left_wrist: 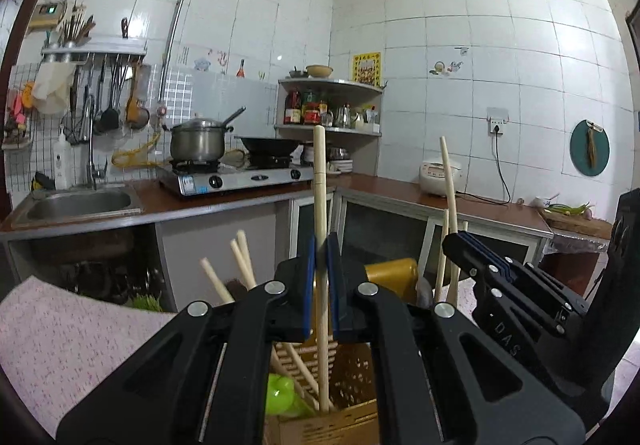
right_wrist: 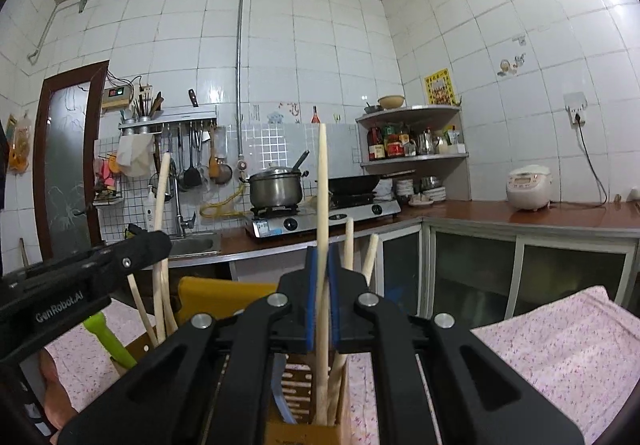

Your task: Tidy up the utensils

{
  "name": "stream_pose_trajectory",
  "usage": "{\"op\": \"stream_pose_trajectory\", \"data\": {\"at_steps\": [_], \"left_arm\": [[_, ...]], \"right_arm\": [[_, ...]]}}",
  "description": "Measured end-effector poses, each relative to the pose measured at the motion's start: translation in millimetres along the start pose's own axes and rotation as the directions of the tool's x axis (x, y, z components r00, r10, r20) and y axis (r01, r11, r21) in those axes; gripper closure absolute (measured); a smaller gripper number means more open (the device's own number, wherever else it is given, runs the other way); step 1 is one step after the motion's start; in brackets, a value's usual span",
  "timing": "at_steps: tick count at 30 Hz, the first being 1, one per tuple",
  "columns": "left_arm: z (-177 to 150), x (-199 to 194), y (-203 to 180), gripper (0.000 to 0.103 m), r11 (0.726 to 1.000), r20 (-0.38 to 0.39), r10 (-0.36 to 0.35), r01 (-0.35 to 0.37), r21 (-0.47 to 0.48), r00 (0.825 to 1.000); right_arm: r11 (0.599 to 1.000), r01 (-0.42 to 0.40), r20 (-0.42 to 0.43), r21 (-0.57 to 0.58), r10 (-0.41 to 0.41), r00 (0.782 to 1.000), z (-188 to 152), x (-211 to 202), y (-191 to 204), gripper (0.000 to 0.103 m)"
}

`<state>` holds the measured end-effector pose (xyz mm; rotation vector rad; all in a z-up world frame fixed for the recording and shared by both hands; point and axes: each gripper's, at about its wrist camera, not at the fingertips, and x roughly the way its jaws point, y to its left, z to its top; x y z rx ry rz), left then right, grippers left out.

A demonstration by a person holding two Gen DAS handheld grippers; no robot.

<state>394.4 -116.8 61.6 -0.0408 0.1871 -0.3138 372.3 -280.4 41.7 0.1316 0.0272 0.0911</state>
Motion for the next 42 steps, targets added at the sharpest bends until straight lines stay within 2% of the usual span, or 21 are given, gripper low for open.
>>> {"op": "stream_pose_trajectory", "data": {"at_steps": [8, 9, 10, 11, 12, 13, 14, 15, 17, 19, 20, 22, 25, 27, 31, 36, 42], "left_arm": [[0, -11, 12, 0.096, 0.999, -0.038, 0.004, -0.006, -0.041, 0.999], [3, -16, 12, 0.094, 0.999, -0.04, 0.005, -0.006, -0.039, 0.999], [5, -20, 11, 0.087, 0.999, -0.042, 0.001, -0.002, -0.042, 0.999], [8, -26, 11, 0.076, 0.999, -0.04, 0.001, -0.003, -0.047, 0.999], [12, -32, 12, 0.068, 0.999, -0.035, 0.006, -0.008, -0.05, 0.999], [16, -41, 13, 0.055, 0.998, -0.024, 0.015, -0.017, -0.056, 1.0], [21, -51, 14, 0.047, 0.998, -0.013, 0.023, -0.024, -0.064, 1.0], [25, -60, 17, 0.043, 0.997, -0.011, 0.024, -0.025, -0.073, 1.0], [32, -74, 21, 0.027, 0.996, -0.02, 0.014, -0.015, -0.09, 1.0], [36, -97, 26, 0.023, 0.995, -0.015, 0.007, -0.008, -0.095, 1.0], [37, -105, 27, 0.014, 0.996, -0.011, 0.013, -0.014, -0.088, 1.0], [37, -129, 30, 0.005, 0.996, -0.002, 0.036, -0.036, -0.08, 0.999], [33, -164, 34, 0.005, 0.995, -0.016, 0.049, -0.051, -0.087, 0.999], [26, -182, 34, 0.005, 0.992, -0.039, 0.082, -0.085, -0.089, 0.996], [6, -222, 24, 0.005, 0.993, -0.054, 0.104, -0.106, -0.053, 0.993], [-20, -266, 5, 0.005, 0.983, -0.074, 0.185, -0.185, 0.017, 0.98], [-58, -313, -1, 0.005, 0.984, -0.103, 0.173, -0.177, -0.028, 0.98]], "right_arm": [[1.0, -0.012, -0.073, 0.015, 0.013, 0.997, -9, -8, -7, 0.095], [1.0, -0.015, -0.084, 0.018, 0.016, 0.996, -8, -8, -7, 0.09], [1.0, -0.014, -0.09, 0.02, 0.016, 0.996, -6, -10, -8, 0.084], [1.0, -0.011, -0.088, 0.025, 0.014, 0.996, -3, -14, -9, 0.065], [1.0, -0.01, -0.086, 0.029, 0.013, 0.996, -2, -19, -10, 0.053], [1.0, -0.007, -0.086, 0.03, 0.009, 0.996, 2, -24, -11, 0.053], [1.0, -0.007, -0.092, 0.025, 0.009, 0.996, 5, -29, -11, 0.053], [1.0, -0.005, -0.098, 0.022, 0.007, 0.995, 8, -32, -10, 0.052], [1.0, -0.006, -0.112, 0.015, 0.007, 0.994, 14, -44, -10, 0.051], [1.0, 0.0, -0.122, 0.0, 0.0, 0.993, 17, -57, -8, 0.039], [1.0, 0.013, -0.131, -0.009, -0.014, 0.991, 18, -65, -7, 0.036], [1.0, 0.018, -0.149, -0.015, -0.02, 0.989, 19, -79, -6, 0.027], [0.998, 0.046, -0.178, -0.033, -0.052, 0.983, 17, -109, -2, 0.021], [0.996, 0.067, -0.181, -0.052, -0.076, 0.98, 14, -134, 2, 0.013], [0.99, 0.111, -0.19, -0.089, -0.126, 0.974, 5, -185, 14, 0.007], [0.986, 0.156, -0.226, -0.064, -0.167, 0.96, -4, -243, 25, 0.004], [0.979, 0.196, -0.268, -0.058, -0.204, 0.942, -25, -294, 39, 0.004]]}}
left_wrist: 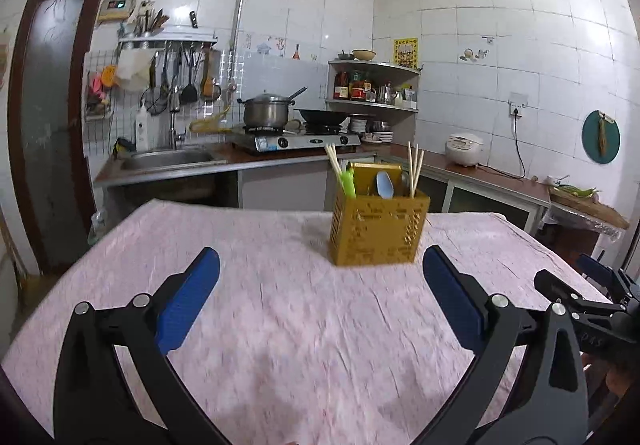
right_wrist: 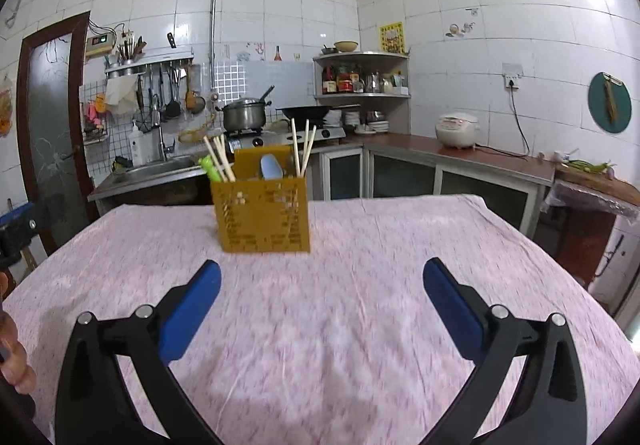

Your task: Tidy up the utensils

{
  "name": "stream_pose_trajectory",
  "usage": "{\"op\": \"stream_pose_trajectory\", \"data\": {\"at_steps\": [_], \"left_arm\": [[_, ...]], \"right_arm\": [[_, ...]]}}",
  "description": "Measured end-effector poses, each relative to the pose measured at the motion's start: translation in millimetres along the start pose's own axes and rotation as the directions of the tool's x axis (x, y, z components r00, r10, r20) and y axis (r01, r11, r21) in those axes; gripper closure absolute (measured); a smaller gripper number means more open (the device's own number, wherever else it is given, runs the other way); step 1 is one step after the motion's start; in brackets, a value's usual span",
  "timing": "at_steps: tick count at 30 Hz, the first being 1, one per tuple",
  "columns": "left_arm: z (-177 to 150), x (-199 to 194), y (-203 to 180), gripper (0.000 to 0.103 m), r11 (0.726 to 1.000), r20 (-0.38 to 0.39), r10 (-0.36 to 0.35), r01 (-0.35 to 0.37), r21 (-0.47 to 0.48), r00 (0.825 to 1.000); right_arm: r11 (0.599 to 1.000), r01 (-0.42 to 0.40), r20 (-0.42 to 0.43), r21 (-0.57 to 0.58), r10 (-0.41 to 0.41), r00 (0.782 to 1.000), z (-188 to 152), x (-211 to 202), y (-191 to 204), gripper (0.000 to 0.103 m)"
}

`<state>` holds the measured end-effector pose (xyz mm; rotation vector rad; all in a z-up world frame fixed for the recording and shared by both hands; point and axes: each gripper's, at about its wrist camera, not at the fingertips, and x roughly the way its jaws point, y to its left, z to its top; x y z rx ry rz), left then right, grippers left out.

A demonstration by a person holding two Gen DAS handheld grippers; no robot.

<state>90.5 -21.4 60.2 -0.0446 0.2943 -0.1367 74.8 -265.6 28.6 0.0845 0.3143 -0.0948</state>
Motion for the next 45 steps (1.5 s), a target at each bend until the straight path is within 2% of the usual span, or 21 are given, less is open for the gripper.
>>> {"op": "stream_pose_trajectory", "data": {"at_steps": [5, 9, 11, 14, 21, 26, 38, 45], "left_arm": [[-34, -28, -4, 0.005, 0.998, 0.007, -0.048, 0.048, 0.03, 0.999], [-52, -38, -9, 0.005, 0.997, 0.022, 0.001, -0.003, 0.078, 1.0], [-60, -42, -11, 0.005, 0.995, 0.017, -0.002, 0.001, 0.097, 1.0], [-63, -46, -12, 0.005, 0.995, 0.021, -0.009, 0.006, 0.1, 1.0], [-61, -45, -1, 0.005, 0.997, 0.035, 0.049, -0.051, 0.058, 0.998], [-61, -41, 1, 0.005, 0.995, 0.031, 0.071, -0.073, 0.062, 0.997], [-60, -39, -2, 0.005, 0.994, 0.035, 0.08, -0.083, 0.074, 0.996], [-60, -36, 2, 0.005, 0.995, 0.021, 0.076, -0.077, 0.063, 0.997]], "right_arm": [[0.999, -0.024, -0.005, -0.029, 0.023, 1.0, -31, -22, 15, 0.004], [0.999, -0.001, -0.009, -0.038, 0.0, 1.0, -45, -28, 20, 0.004], [0.999, -0.004, -0.015, -0.041, 0.004, 1.0, -49, -32, 21, 0.004], [0.999, -0.003, -0.006, -0.05, 0.003, 1.0, -51, -36, 24, 0.004], [0.998, 0.016, -0.005, -0.055, -0.017, 1.0, -50, -37, 26, 0.004], [0.999, 0.015, -0.003, -0.037, -0.015, 1.0, -50, -41, 24, 0.004], [0.998, 0.035, 0.026, -0.057, -0.034, 0.999, -46, -50, 29, 0.004], [0.999, 0.025, 0.007, -0.042, -0.024, 1.0, -46, -48, 28, 0.004]]}}
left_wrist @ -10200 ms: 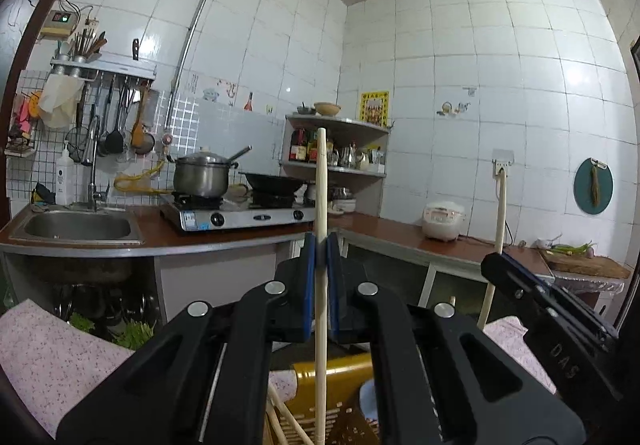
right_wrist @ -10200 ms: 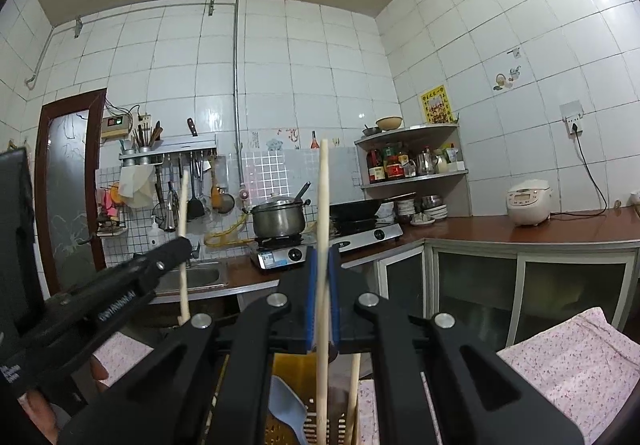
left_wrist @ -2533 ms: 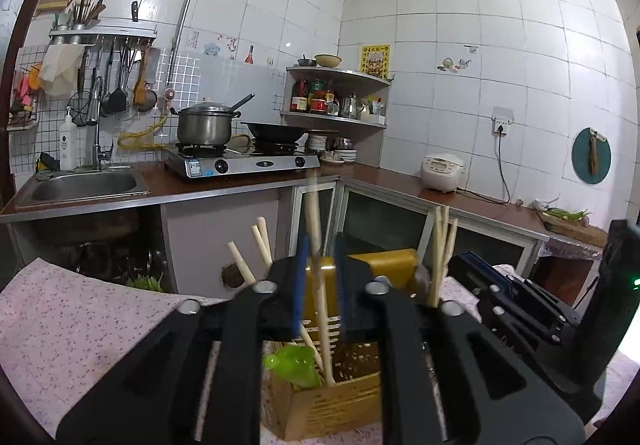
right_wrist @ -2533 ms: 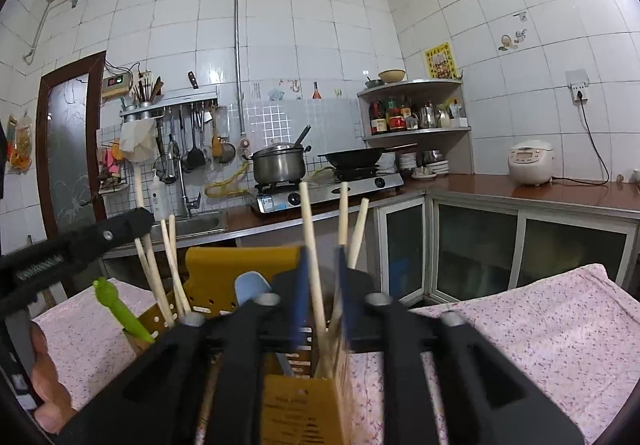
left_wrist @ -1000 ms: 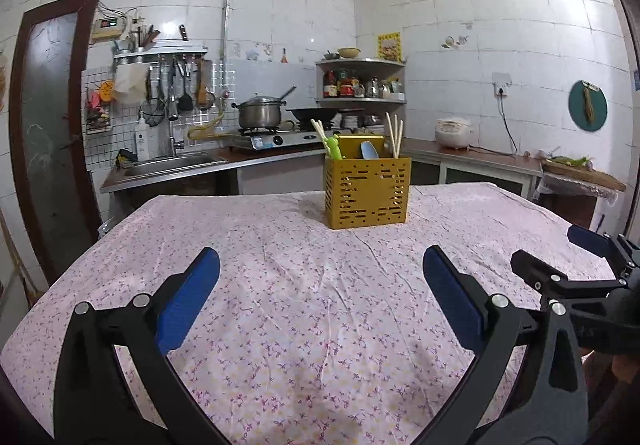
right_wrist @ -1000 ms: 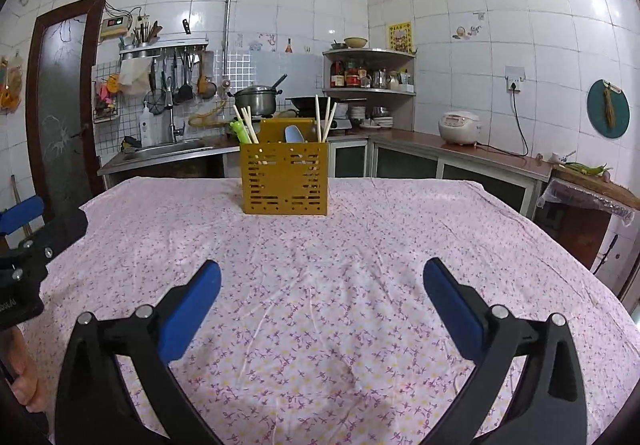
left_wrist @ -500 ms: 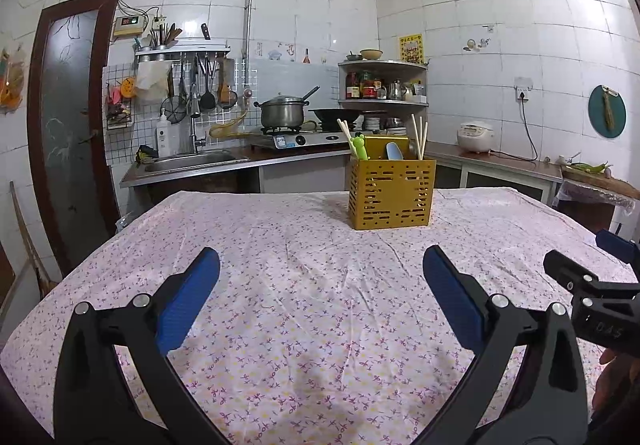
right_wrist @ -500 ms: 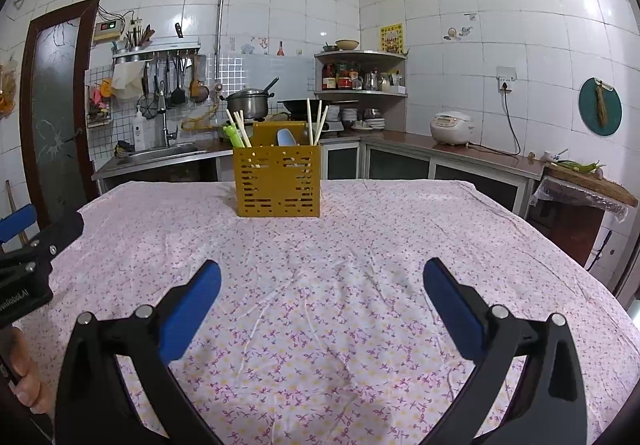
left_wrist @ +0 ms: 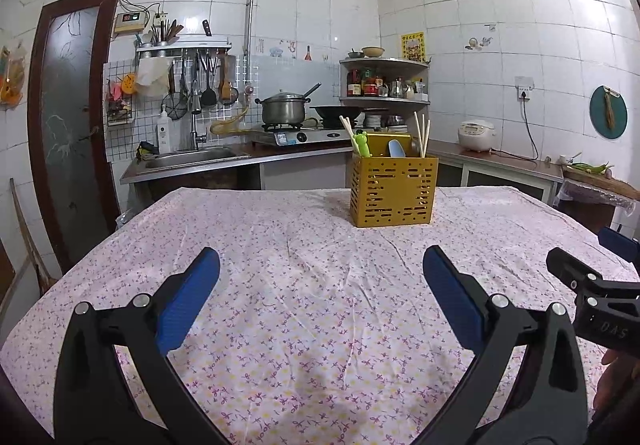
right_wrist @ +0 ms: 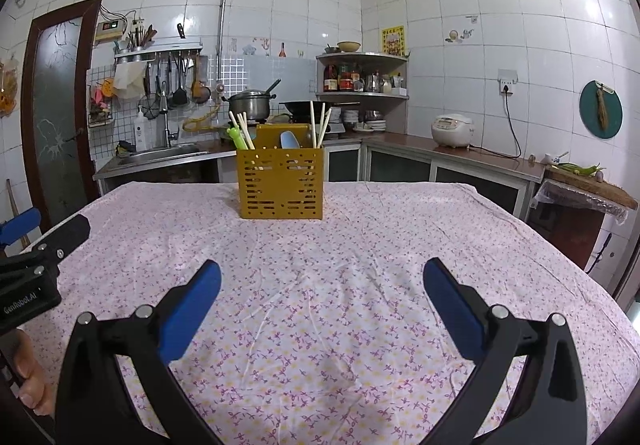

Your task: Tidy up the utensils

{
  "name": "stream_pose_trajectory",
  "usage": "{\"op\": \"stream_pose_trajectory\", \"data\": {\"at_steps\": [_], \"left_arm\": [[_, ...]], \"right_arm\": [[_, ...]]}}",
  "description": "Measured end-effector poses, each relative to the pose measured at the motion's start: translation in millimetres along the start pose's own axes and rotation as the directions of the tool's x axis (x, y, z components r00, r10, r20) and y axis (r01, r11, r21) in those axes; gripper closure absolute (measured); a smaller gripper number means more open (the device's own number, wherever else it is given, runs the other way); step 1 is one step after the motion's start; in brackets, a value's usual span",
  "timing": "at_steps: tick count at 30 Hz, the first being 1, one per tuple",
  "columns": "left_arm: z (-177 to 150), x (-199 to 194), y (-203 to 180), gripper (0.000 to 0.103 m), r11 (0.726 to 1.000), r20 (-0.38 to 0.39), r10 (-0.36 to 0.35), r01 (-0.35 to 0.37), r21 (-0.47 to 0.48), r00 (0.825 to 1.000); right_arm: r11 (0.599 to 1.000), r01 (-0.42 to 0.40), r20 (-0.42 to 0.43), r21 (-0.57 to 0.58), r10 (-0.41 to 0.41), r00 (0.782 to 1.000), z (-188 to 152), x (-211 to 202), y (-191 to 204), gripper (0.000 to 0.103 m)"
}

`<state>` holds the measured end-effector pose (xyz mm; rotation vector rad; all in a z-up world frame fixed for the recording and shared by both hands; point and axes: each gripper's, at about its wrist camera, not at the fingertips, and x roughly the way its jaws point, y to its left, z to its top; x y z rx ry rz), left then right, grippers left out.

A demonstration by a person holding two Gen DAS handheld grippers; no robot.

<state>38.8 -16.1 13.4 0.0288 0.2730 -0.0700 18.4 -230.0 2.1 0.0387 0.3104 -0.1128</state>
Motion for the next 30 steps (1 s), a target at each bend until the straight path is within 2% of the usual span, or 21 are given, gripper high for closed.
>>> {"op": "stream_pose_trajectory", "data": {"at_steps": [30], "left_arm": [[-2.8, 3.2, 1.8, 0.005, 1.0, -0.005, 0.013, -0.013, 0.001, 1.0]], "right_arm": [[1.0, 0.026, 0.0, -0.011, -0.026, 1.0, -1.6, 6.7, -2.8, 0.004]]}}
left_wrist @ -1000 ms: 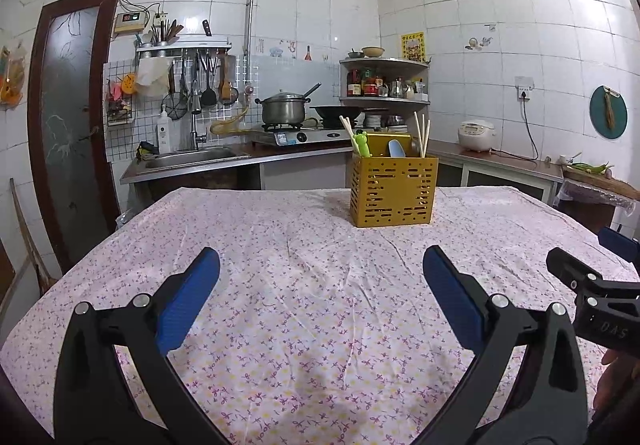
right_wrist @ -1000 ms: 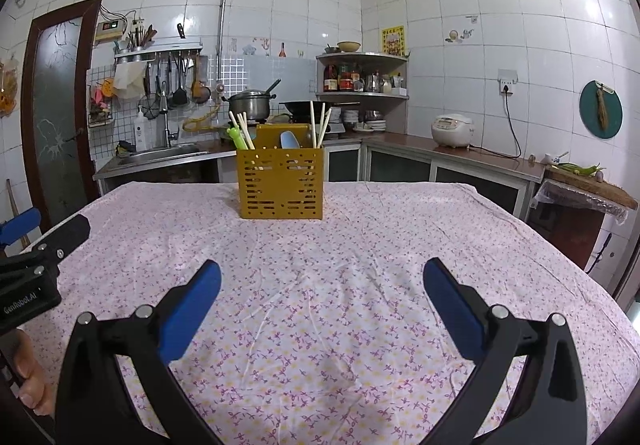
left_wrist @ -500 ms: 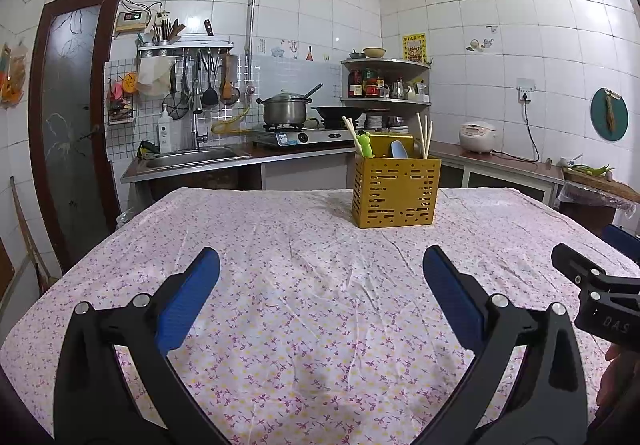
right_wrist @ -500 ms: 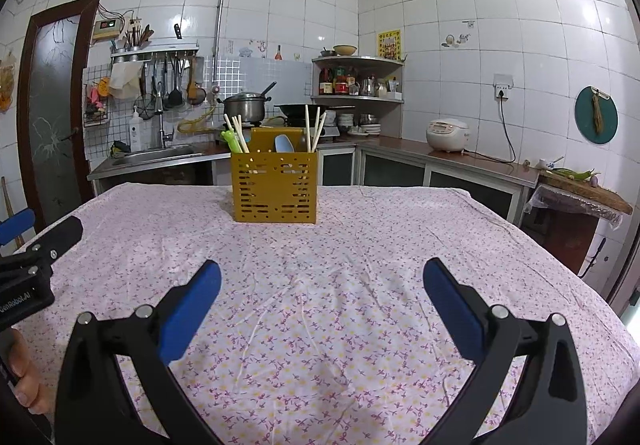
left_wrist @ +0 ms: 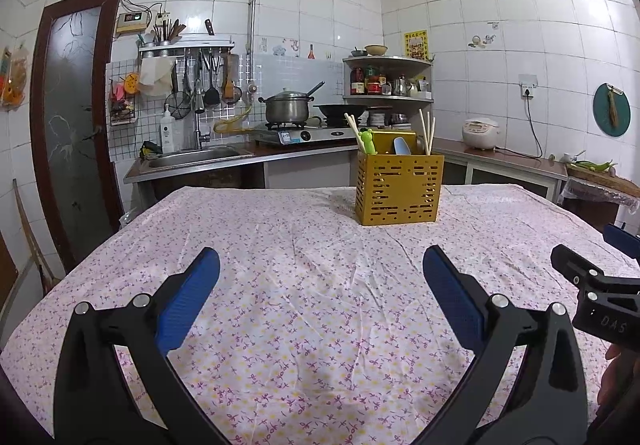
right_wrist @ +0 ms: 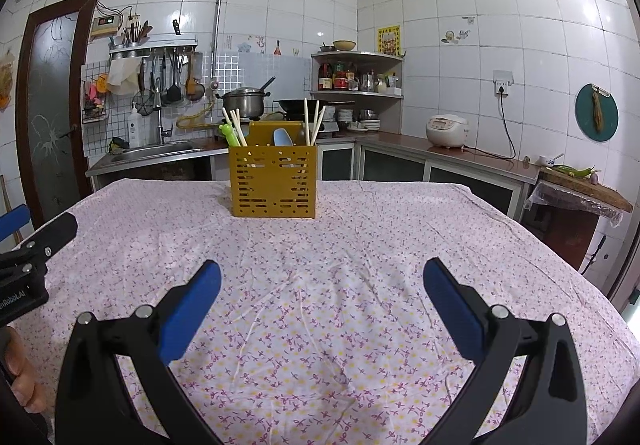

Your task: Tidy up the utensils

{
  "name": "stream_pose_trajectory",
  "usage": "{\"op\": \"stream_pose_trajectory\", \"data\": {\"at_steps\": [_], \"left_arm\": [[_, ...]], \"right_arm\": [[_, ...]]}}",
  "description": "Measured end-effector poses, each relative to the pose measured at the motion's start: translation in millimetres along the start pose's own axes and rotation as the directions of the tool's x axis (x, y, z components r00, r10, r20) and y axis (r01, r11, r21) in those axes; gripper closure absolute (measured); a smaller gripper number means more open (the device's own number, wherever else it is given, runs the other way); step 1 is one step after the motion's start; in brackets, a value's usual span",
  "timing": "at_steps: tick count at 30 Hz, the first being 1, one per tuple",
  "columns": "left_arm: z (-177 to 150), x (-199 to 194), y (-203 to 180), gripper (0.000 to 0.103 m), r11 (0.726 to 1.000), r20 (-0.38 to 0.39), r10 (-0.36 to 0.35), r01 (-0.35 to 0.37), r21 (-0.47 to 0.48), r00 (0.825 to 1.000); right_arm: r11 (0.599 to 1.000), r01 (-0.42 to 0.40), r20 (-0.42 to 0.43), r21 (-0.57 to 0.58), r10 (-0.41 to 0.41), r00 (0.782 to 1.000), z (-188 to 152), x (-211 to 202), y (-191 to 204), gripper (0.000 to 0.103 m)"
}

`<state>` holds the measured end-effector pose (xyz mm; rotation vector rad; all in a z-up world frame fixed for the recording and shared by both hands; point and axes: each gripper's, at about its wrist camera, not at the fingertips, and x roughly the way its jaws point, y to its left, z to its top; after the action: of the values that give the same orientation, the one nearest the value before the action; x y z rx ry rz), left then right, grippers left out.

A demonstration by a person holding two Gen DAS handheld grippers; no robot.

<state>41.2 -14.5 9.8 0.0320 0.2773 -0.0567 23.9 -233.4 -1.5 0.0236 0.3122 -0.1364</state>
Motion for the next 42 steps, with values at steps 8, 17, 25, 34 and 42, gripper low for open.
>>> {"op": "stream_pose_trajectory", "data": {"at_steps": [8, 17, 25, 34, 42], "left_arm": [[0.0, -0.2, 1.1, 0.005, 1.0, 0.001, 0.007, -0.007, 0.008, 1.0], [-0.5, 1.2, -1.3, 0.005, 1.0, -0.003, 0.011, -0.011, 0.019, 1.0], [-1.2, 0.3, -4.3, 0.005, 0.999, 0.008, 0.014, -0.014, 0.033, 1.0], [-1.7, 2.5, -3.7, 0.005, 1.0, -0.005, 0.007, -0.007, 0.025, 1.0], [-1.6, 3.2, -4.6, 0.005, 1.0, -0.004, 0.008, -0.008, 0.026, 1.0]], "right_arm": [[1.0, 0.0, -0.004, 0.006, 0.0, 1.0, -0.2, 0.9, -0.1, 0.004], [1.0, 0.0, -0.005, 0.002, 0.0, 1.0, -1.1, 1.4, 0.0, 0.004], [1.0, 0.0, -0.008, 0.001, 0.0, 1.0, -1.7, 2.0, -0.5, 0.004], [1.0, 0.004, -0.008, -0.005, -0.004, 1.0, -3.2, 4.1, -1.3, 0.004], [1.0, 0.005, -0.007, -0.004, -0.005, 1.0, -2.3, 3.6, -0.7, 0.004]]}}
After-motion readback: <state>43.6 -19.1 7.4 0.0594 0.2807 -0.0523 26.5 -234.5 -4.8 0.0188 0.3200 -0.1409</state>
